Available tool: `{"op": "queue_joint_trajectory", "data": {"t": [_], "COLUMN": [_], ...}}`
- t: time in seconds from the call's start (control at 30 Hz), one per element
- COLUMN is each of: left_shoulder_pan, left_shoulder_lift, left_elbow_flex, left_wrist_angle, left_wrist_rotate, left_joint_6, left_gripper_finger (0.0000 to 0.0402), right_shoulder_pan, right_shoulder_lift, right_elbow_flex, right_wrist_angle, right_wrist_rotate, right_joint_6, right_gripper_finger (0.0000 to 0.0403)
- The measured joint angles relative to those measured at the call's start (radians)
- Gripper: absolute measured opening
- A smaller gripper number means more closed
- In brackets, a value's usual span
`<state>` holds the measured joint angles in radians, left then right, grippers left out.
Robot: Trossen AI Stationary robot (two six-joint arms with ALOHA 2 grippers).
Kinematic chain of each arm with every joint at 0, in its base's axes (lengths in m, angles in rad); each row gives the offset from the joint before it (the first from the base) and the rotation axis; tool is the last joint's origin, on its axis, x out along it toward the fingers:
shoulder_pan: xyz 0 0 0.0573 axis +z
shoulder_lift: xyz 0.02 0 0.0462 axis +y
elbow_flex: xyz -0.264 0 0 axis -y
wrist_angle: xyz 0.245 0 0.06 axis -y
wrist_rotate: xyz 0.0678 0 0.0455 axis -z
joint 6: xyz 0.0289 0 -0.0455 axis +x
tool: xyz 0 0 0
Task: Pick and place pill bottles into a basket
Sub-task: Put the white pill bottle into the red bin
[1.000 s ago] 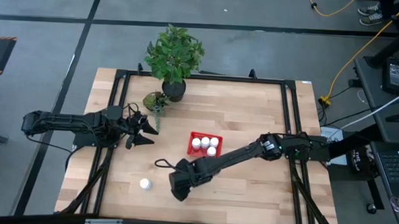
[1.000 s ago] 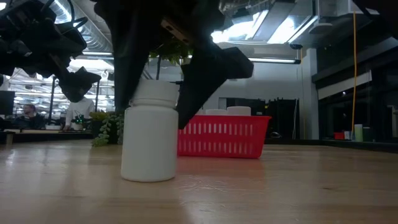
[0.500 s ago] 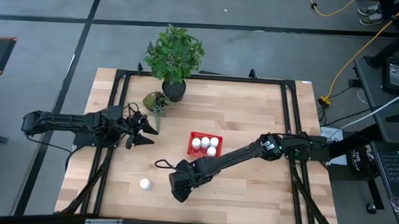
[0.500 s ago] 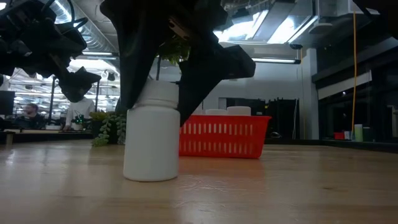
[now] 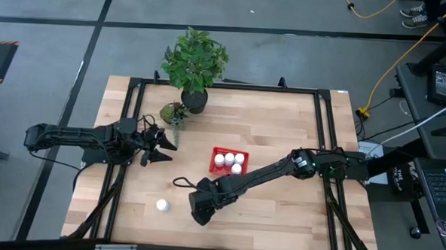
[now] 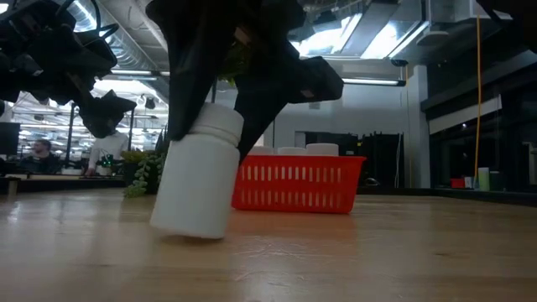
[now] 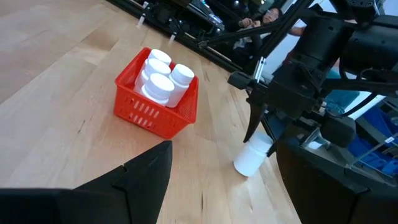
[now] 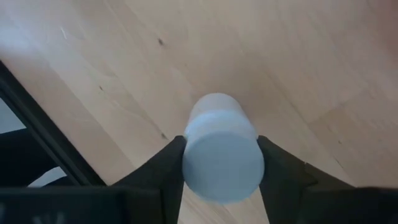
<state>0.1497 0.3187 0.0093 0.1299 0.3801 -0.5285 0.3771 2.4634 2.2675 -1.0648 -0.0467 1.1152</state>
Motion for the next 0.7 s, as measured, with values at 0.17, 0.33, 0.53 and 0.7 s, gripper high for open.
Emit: {"op": "queue_joint_trajectory", "data": {"t": [0.17,0.33,0.53,0.7], "left_shoulder_pan": [0.0,0.0,0.0,0.0], "left_shoulder_lift": [0.0,0.0,0.0,0.0], "left_elbow_flex": [0.0,0.0,0.0,0.0], "left_wrist_angle": [0.0,0.0,-0.001,-0.001], "left_wrist_rotate": [0.0,0.0,0.0,0.0], "left_joint_6": [0.0,0.015,0.018,0.018], "left_gripper_finger": [0.0281,0.0281,0.0281,0.0281], "right_shoulder_pan": [0.0,-0.012,-0.049,-0.092], "right_shoulder_lift": [0.002,-0.076,-0.167,-0.189], "right_elbow_flex": [0.084,0.085,0.086,0.089], "right_wrist_angle": [-0.076,-0.178,-0.286,-0.321], "right_wrist_rotate": [0.046,0.101,0.158,0.17], "right_joint_6": [-0.024,-0.047,-0.093,-0.165], "right_gripper_finger": [0.0155,0.0155,0.0155,0.0155]}}
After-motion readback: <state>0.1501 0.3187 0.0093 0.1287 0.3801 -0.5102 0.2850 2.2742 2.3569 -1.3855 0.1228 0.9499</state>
